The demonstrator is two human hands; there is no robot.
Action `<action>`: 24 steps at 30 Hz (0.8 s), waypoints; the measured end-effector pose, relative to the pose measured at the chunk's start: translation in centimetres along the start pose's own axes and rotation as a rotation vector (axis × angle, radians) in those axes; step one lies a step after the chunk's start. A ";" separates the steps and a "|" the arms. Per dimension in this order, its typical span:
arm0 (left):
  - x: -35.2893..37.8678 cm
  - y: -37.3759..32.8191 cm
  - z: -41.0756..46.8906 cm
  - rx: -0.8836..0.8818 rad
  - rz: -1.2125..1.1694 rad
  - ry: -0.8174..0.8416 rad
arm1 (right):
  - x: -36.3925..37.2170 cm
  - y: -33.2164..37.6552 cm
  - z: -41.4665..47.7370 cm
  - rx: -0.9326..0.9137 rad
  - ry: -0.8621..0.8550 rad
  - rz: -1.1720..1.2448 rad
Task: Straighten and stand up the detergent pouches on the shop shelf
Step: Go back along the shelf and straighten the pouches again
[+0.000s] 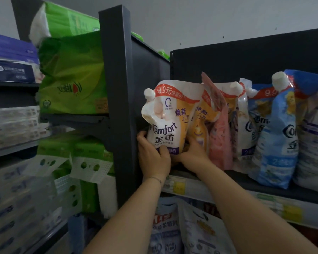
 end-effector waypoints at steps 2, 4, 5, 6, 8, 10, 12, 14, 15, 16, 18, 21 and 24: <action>0.1 -0.2 0.1 -0.027 0.022 0.009 | -0.2 0.1 0.0 0.022 0.001 0.030; 0.3 -0.2 0.2 -0.064 0.068 0.015 | -0.3 0.1 -0.1 0.028 -0.008 0.037; 0.4 -0.3 0.2 -0.086 0.093 0.015 | -0.3 0.2 -0.1 0.030 -0.014 0.038; 0.5 -0.3 0.2 -0.106 0.120 0.014 | -0.3 0.1 -0.2 0.035 -0.016 0.043; 0.7 -0.3 0.4 -0.126 0.183 0.023 | -0.3 0.1 -0.2 0.041 -0.022 0.048; 1.0 -0.1 0.6 -0.137 0.243 0.047 | -0.4 0.0 -0.1 0.035 -0.034 0.034; 1.1 -0.1 0.9 -0.157 0.272 0.056 | -0.5 0.0 0.1 0.036 -0.033 0.042; 1.1 -0.1 1.0 -0.189 0.287 0.072 | -0.5 -0.1 0.2 0.057 -0.025 0.052; 1.1 -0.1 1.0 -0.208 0.286 0.085 | -0.5 -0.2 0.2 0.060 -0.021 0.046; 1.2 0.0 1.0 -0.221 0.278 0.095 | -0.4 -0.3 0.2 0.059 -0.022 0.033; 1.1 0.0 0.8 -0.222 0.260 0.086 | -0.3 -0.6 0.4 0.048 -0.029 -0.018; 0.7 -0.2 0.6 -0.254 0.208 0.040 | 0.0 -0.8 0.6 0.029 -0.028 -0.100; 0.5 -0.3 0.5 -0.291 0.204 0.028 | 0.2 -0.7 0.5 0.003 -0.026 -0.168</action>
Point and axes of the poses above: each hand's wrist, its own z-axis towards the middle knuckle, its own x-axis out of the palm, y = z × x, the point moved 3 cm from there along z, towards the middle knuckle, and after that the axes turned 6 degrees about x, right-handed, at the moved point
